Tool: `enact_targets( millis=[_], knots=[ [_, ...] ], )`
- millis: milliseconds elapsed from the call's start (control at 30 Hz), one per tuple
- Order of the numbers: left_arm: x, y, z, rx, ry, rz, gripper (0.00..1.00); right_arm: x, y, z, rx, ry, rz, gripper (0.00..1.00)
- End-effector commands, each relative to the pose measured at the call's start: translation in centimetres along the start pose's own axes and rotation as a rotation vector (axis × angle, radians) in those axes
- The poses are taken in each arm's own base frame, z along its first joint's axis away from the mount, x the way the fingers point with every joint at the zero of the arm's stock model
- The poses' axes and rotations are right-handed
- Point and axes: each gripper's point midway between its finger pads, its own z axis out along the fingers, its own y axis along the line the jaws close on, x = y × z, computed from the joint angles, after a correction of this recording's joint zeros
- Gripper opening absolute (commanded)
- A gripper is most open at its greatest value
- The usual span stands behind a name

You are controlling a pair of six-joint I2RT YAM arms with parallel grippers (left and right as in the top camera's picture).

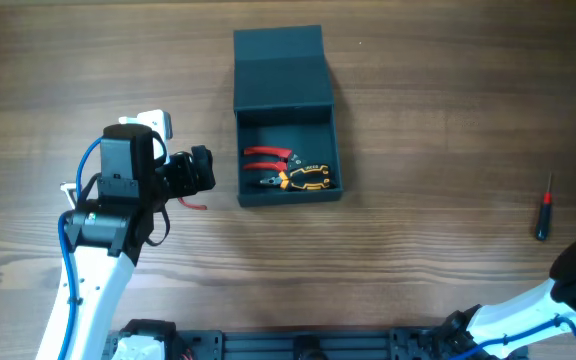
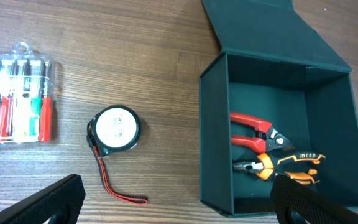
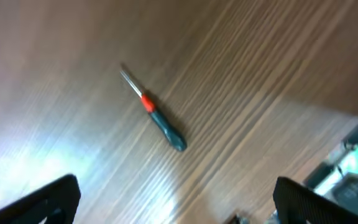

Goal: Pack container
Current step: 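Move the right gripper over the red-handled screwdriver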

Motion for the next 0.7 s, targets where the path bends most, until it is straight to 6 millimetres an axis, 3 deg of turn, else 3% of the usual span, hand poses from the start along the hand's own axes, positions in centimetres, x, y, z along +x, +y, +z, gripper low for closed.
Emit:
enact_targets(
  millis=[0, 167, 300, 467, 667],
  knots=[
    [-0.8, -0.8, -0.5, 0.03, -0.02, -0.007, 1.0, 2.3, 1.2, 4.3, -0.022, 0.093, -0.115, 0.99],
    [-0.8, -0.8, -0.5, 0.029, -0.02, -0.007, 1.0, 4.4, 2.0, 9.7, -0.051, 0.136, -0.205, 0.99],
    [-0.8, -0.8, -0.5, 0.029, -0.02, -0.007, 1.0, 5.2, 3.7, 12.5, -0.143, 0.117, -0.305, 0.98],
    [-0.8, -0.8, -0.5, 0.029, -0.02, -0.007, 1.0, 6.3, 4.3, 14.6, -0.177, 0.108, -0.387, 0.96],
    [-0.8, -0.8, -0.5, 0.03, -0.019, -0.007, 1.0, 6.9, 4.3, 15.8, -0.174, 0.102, -0.412, 0.95]
  ],
)
